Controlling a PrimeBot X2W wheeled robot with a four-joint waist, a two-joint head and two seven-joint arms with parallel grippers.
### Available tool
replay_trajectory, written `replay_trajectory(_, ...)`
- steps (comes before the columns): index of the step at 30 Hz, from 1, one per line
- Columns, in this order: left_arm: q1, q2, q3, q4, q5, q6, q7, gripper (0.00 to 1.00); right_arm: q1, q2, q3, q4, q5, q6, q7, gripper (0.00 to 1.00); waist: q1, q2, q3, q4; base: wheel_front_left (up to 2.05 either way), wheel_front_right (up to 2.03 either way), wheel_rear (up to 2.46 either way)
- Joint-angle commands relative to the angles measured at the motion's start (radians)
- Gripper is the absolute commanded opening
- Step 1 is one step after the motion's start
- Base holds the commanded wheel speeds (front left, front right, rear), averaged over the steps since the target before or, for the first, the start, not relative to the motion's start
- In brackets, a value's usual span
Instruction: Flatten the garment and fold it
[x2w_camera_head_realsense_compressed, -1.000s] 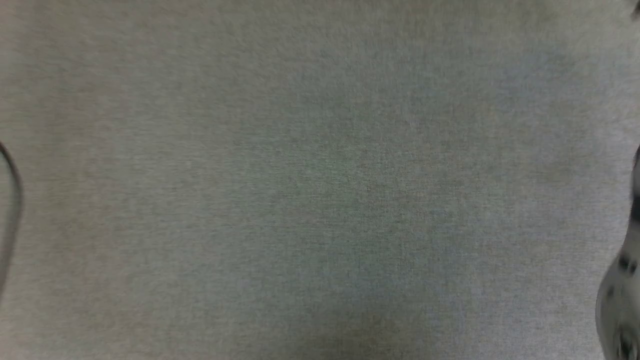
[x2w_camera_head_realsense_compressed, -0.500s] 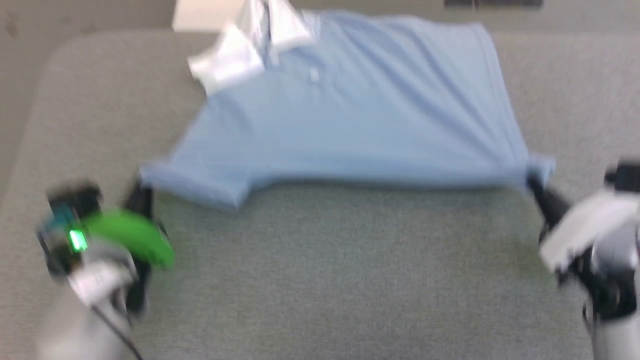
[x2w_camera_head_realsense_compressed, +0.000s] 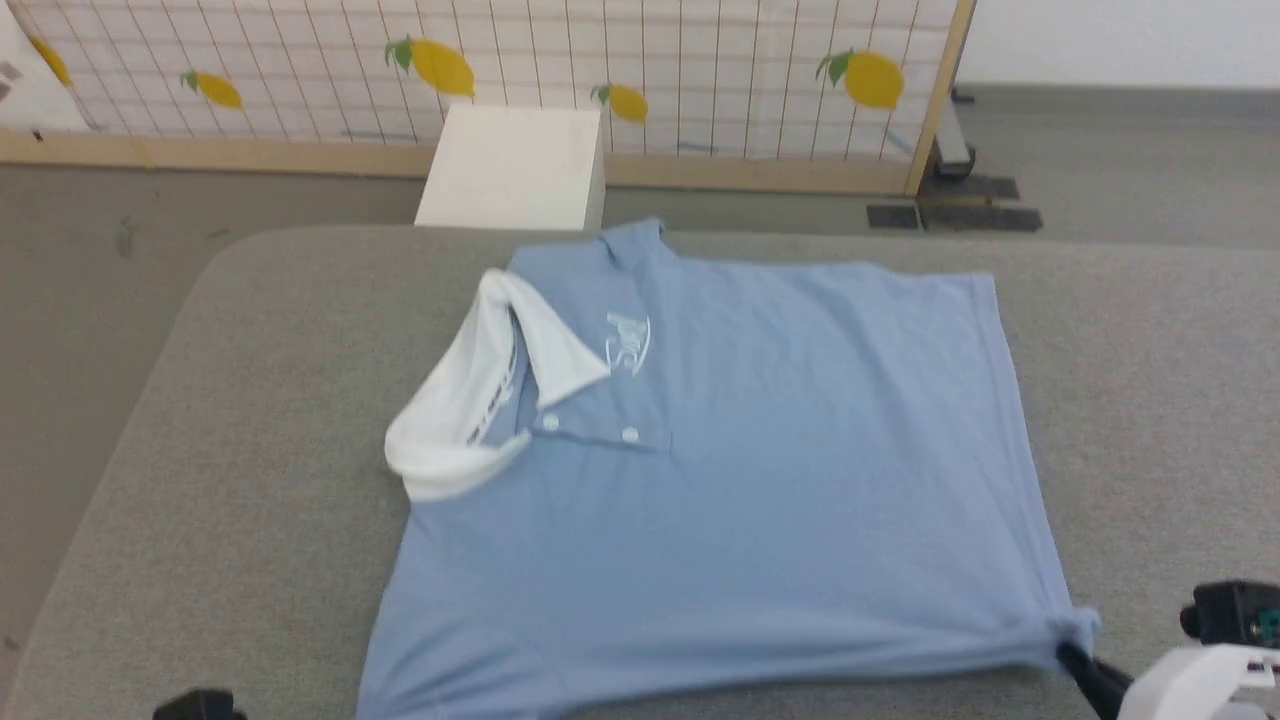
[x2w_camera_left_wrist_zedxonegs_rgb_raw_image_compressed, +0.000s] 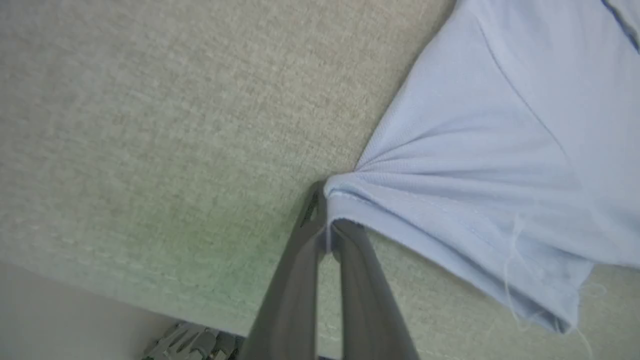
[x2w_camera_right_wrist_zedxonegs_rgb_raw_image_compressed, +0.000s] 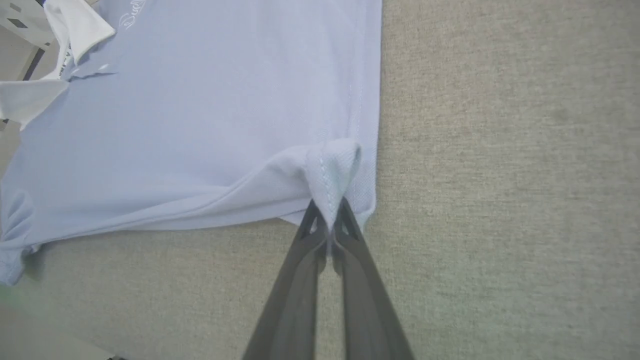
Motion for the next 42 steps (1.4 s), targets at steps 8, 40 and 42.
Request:
replay_trajectory(8, 0.22, 0.075, 0.026, -0.196, -0.101, 0.14, 0.17, 0.0, 0.105, -0.034, -0.03, -0.061, 0.0, -0.002, 0.138, 0.0, 0.0002, 0.0041, -0.033, -0.017, 0.0, 0.0, 0.0)
replay_trajectory(40, -0.392, 0.139, -0.016, -0.232, 0.101, -0.076, 0.129, 0.0, -0.307, 0.057, -0.039, -0.093, -0.178, -0.002, 0.354, 0.0, 0.0002, 0.0041, 0.274, -0.053, 0.0, 0.0, 0.0)
replay_trajectory(42, -0.424, 0.127, -0.028, -0.196, 0.104, -0.096, 0.13, 0.0, -0.335, 0.066, -0.038, -0.076, -0.196, -0.002, 0.36, 0.0, 0.0002, 0.0041, 0.295, -0.05, 0.0, 0.0, 0.0)
